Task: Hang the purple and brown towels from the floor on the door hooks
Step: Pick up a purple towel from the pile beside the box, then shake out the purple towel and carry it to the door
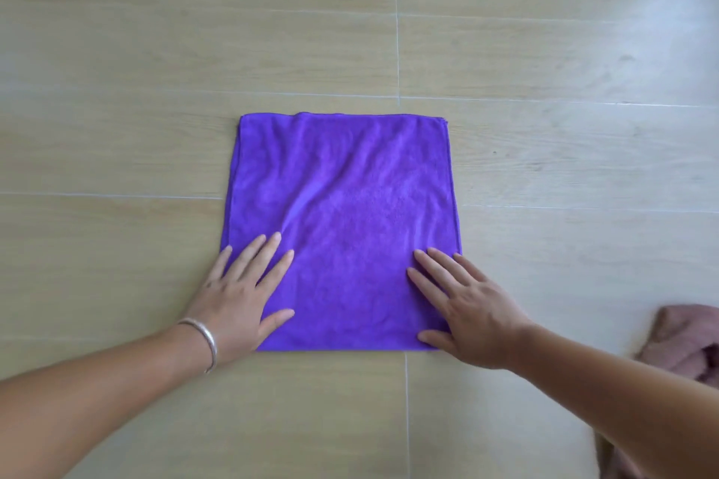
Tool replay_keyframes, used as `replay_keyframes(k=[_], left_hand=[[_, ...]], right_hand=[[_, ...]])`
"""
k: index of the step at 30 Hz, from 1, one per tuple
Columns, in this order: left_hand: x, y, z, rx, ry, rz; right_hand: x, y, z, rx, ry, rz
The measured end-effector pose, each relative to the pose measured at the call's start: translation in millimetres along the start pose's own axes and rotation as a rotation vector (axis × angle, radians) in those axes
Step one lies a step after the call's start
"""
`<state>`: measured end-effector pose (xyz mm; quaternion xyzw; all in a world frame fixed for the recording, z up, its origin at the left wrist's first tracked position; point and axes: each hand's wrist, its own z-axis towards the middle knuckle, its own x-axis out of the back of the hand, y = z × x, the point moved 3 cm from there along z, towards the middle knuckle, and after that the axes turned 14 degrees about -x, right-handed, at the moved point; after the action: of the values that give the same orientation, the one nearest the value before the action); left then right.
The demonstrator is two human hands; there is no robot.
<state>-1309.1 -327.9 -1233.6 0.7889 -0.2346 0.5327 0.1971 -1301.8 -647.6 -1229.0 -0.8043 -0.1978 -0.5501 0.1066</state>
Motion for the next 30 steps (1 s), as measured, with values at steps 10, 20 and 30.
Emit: replay_keyframes(k=[10,20,30], left_hand=[[-21.1,-4.9,-59.7,-0.195,-0.087,0.168],[85.2,4.5,-86.9,-0.097,0.096,0.098],[319.4,0.6,-165.5,0.046,-0.172,-0.231]], right_hand=[[-17.3,-17.1,-16.5,0.18,0.091,-0.133],[88.0,-9.6,-64.1,-0.139,0.031,-0.015],[326.1,29.5,-144.6,-0.257,-0.051,0.07]])
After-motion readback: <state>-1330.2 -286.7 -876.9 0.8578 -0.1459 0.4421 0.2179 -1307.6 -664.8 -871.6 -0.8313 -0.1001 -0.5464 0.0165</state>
